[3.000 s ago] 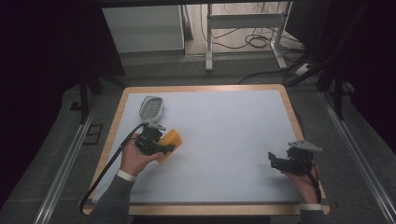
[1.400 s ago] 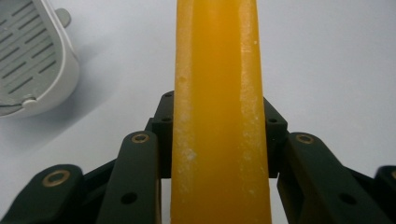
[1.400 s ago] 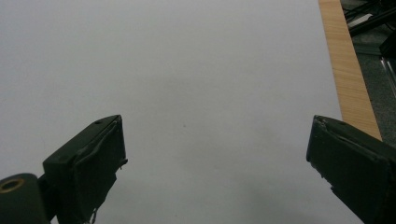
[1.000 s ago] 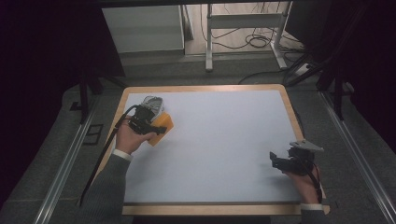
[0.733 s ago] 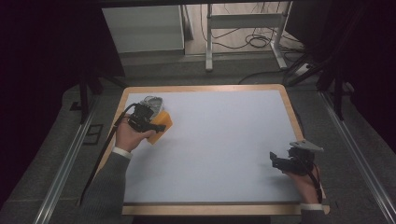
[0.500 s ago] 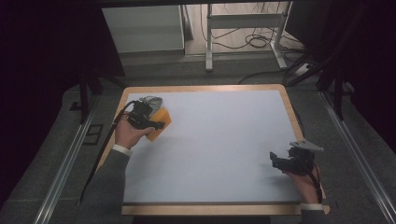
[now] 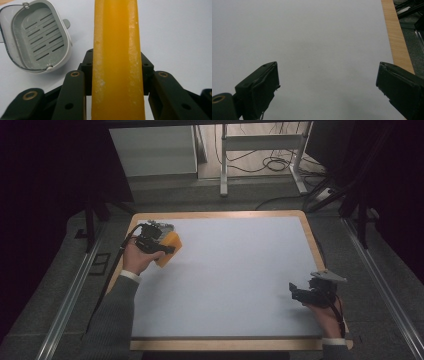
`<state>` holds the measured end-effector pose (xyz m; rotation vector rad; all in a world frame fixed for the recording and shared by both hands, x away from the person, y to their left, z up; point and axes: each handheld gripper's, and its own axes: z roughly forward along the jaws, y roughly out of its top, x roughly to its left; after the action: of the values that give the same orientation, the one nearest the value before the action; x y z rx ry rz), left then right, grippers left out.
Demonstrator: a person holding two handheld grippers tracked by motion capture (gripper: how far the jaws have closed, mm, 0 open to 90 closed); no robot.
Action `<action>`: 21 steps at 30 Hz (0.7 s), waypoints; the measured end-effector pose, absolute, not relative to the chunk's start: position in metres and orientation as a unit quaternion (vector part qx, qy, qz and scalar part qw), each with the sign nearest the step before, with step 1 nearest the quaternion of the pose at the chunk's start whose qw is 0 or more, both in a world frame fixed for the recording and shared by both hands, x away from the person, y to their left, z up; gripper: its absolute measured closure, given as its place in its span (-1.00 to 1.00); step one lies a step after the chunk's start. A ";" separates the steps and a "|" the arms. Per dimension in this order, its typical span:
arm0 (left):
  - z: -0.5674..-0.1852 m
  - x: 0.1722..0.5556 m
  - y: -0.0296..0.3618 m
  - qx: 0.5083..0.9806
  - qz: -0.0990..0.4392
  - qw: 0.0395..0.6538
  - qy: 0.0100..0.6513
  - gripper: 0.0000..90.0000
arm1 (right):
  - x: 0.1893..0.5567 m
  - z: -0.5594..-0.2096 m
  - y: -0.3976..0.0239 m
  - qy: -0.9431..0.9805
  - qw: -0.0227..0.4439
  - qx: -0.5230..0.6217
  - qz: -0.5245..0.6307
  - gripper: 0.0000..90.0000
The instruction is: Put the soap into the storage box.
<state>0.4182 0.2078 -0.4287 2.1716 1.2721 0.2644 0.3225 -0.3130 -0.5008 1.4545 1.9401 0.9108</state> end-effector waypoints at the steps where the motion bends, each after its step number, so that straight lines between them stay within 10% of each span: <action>1: -0.429 0.419 0.208 0.819 0.098 0.299 0.479 0.36 | 0.322 -0.501 -0.313 0.721 0.272 0.541 0.338 -0.90; 21: -0.424 0.441 0.215 0.809 0.101 0.301 0.495 0.36 | 0.323 -0.501 -0.315 0.719 0.274 0.543 0.337 -0.90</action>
<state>0.4408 0.2154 -0.4237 2.1455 1.3139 0.2671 0.3227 -0.3154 -0.5010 1.4602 1.9341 0.9069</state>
